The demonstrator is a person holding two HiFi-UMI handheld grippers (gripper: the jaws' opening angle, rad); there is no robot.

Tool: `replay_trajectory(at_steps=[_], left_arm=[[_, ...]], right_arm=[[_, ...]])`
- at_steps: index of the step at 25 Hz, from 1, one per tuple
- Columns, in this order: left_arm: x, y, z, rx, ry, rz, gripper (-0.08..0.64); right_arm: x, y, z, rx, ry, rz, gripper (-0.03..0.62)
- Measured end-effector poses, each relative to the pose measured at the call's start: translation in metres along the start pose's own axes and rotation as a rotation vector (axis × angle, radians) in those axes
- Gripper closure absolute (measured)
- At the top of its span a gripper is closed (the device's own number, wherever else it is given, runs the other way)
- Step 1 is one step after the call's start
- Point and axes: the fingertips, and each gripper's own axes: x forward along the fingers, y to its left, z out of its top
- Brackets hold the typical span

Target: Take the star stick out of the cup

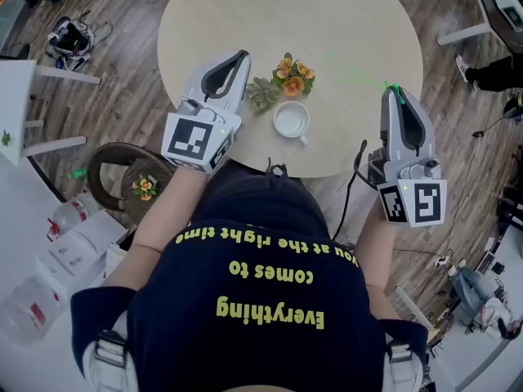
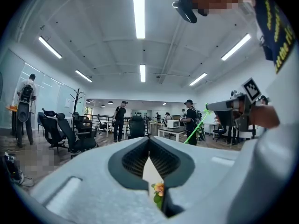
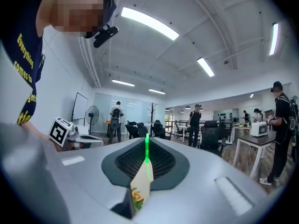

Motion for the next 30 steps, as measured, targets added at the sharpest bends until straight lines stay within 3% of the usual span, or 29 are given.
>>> replay_trajectory(at_steps=[9,30], left_arm=[[0.0012,0.0026,0.0010,0.002,0.005,-0.006,0.560],[-0.0009,0.0070,0.0002,0.007,0.010,-0.009,0.559]], right_arm=[[-0.0040,-0.0009,0.0071,-0.070,-0.115,-0.110,0.563],[0.0045,0.0082,-0.0014,-0.088,-0.105,-0.097,0.563]])
